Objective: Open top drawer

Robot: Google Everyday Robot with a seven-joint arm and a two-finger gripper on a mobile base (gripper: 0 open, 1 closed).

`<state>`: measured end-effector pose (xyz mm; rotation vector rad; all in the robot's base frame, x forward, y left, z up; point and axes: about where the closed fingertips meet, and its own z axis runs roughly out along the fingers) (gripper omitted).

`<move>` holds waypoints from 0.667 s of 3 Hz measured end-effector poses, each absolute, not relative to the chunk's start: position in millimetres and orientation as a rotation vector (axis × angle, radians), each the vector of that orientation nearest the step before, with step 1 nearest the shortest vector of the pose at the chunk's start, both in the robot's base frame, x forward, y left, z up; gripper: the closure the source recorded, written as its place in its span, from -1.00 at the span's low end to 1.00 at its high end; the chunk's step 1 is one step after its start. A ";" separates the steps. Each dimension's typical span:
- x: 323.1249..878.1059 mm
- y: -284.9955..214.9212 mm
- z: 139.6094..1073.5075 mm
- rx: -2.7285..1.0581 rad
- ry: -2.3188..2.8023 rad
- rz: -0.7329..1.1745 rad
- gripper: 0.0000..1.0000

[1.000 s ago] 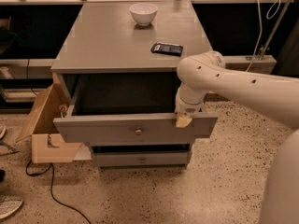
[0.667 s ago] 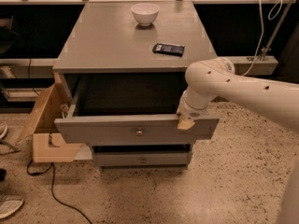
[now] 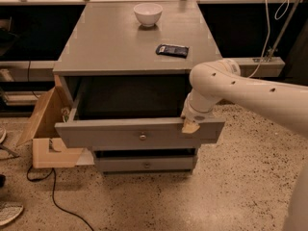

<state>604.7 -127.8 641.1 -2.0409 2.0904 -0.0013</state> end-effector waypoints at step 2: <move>603.1 -127.4 636.5 -2.064 2.084 0.049 -0.99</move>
Offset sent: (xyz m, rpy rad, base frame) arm -0.0023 -0.0001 -0.0067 0.0362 0.0667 0.0393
